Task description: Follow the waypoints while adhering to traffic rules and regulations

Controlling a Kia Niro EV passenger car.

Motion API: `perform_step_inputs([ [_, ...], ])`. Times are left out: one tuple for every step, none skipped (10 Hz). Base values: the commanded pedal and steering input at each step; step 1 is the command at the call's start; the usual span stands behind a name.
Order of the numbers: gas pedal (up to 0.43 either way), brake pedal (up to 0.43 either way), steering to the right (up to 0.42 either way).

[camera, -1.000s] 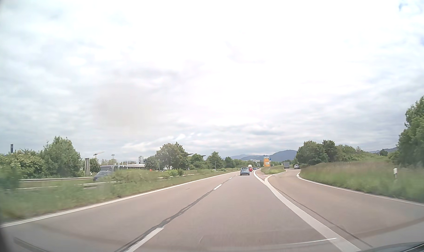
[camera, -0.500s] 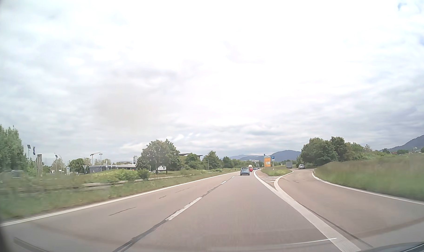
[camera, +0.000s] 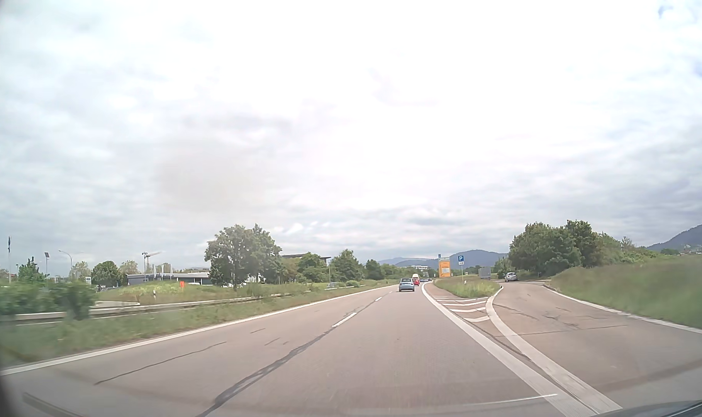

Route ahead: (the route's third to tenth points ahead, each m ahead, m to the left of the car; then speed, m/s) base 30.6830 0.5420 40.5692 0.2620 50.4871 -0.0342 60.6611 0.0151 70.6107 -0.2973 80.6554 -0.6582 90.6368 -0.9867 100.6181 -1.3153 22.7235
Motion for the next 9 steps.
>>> perform_step_inputs([
  [0.209,0.0,0.001],
  [0.209,0.0,0.0],
  [0.209,0.0,0.001],
  [0.209,0.0,0.0],
  [0.209,0.0,0.001],
  [0.209,0.0,0.001],
  [0.209,0.0,0.001],
  [0.209,0.0,0.001],
  [0.209,0.0,0.0],
])
